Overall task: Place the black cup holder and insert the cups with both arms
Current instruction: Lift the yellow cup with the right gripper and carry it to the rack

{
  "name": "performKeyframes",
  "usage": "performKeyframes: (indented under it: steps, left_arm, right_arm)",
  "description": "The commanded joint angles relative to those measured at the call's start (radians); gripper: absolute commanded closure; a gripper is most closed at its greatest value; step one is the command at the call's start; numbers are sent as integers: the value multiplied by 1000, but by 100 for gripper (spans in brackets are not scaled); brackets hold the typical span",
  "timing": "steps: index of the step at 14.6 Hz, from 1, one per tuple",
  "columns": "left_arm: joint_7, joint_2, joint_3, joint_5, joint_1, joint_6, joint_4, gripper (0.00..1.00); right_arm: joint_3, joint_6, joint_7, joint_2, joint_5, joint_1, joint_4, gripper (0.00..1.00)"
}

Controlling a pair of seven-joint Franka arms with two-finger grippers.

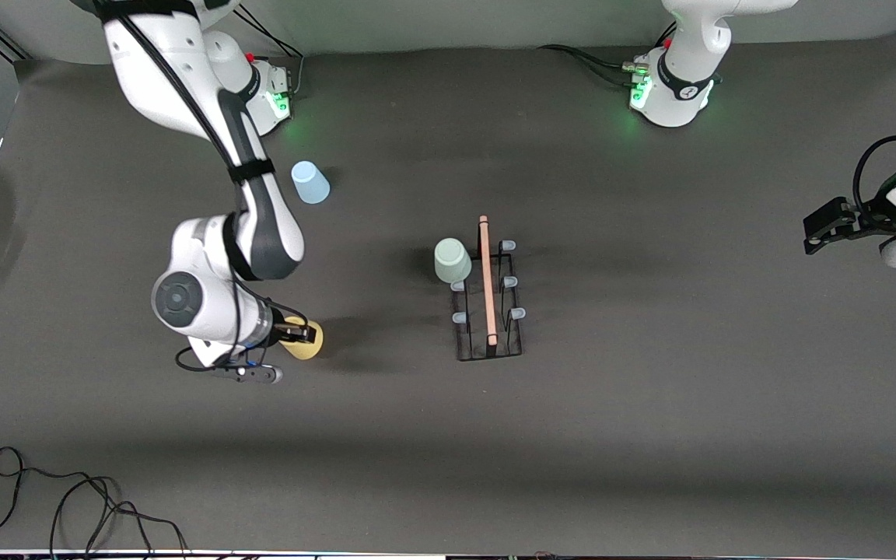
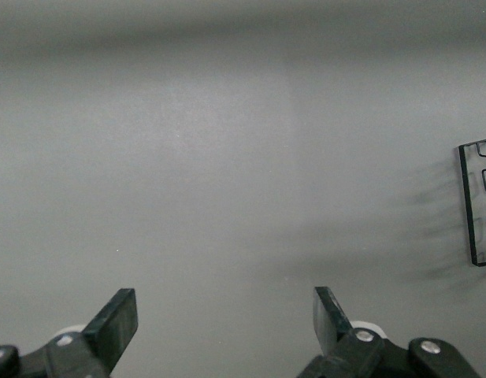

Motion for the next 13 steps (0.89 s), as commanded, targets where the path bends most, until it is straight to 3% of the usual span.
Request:
performKeyframes:
  steps: [1,7,13]
  left_arm:
    - [-15,4,2,14,-4,-7,13,0]
    - [-26,4,0,14,-12,-2,14,0]
    - [-26,2,0,14,-13,-4,13,0]
  right_arm:
    - [-3,-74,48,-96,26,18,5,100]
    - [9,-138,336,-105,26,117,146,100]
    - [11,-121,630,-29,25,249,291,100]
